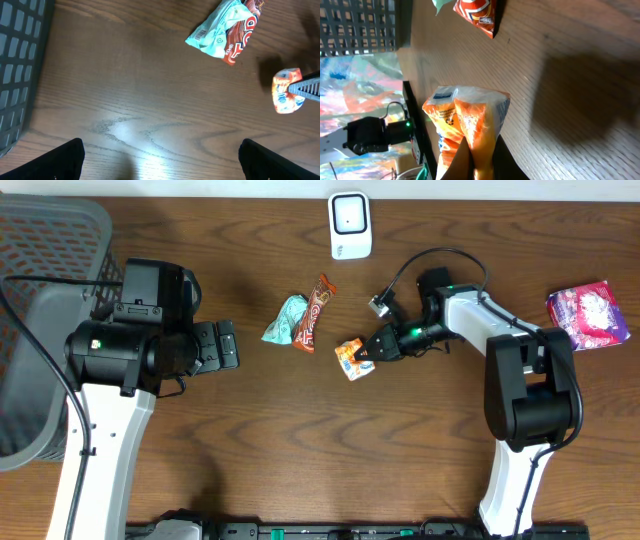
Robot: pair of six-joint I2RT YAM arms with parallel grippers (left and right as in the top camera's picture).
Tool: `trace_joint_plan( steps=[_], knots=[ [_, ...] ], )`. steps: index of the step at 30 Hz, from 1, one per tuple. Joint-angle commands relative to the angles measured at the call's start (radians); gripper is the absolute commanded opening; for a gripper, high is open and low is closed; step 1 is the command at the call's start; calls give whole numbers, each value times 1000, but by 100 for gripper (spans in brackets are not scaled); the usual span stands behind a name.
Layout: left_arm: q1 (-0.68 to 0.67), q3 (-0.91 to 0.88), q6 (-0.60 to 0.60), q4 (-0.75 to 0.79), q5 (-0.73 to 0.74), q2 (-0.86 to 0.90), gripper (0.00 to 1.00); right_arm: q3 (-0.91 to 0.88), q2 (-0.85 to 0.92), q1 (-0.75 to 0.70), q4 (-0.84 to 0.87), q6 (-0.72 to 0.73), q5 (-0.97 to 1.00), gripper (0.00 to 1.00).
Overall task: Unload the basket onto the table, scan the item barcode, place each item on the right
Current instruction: 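Lift the orange tissue pack and pull it right, away from the snacks, then hold the orange tissue pack under the scanner with the right gripper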
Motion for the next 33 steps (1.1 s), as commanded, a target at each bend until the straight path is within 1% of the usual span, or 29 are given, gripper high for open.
trace_joint_plan(
  steps=[1, 10, 12, 14, 15, 19, 22, 24, 28, 33],
  knots=[
    [5, 5, -6, -3, -9, 3, 98, -3, 6, 24, 2, -19, 25, 1],
    [5, 5, -5, -3, -9, 3, 98, -3, 6, 35, 16, -14, 39, 1],
    [5, 5, -5, -3, -9, 3, 98, 2, 6, 35, 41, 47, 78, 1],
    [5, 5, -6, -3, -9, 3, 98, 24, 6, 35, 48, 138, 166, 1],
    [5, 5, -6, -3, -9, 3, 98, 43, 3, 37, 37, 159, 203, 1],
    [5, 5, -6, -3, -9, 3, 98, 134, -23, 43, -26, 173, 293, 1],
    [5, 5, -6, -3, -9, 3, 98, 221, -44, 50, -63, 286, 484, 1],
    [5, 5, -6, -3, -9, 3, 98, 284, -56, 56, -95, 330, 619, 1],
    [5, 5, -6, -3, -9, 3, 98, 382, -61, 70, -132, 370, 790, 1],
    [5, 5, -6, -3, -9, 3, 98, 405, -61, 100, -52, 369, 895, 1]
  ],
)
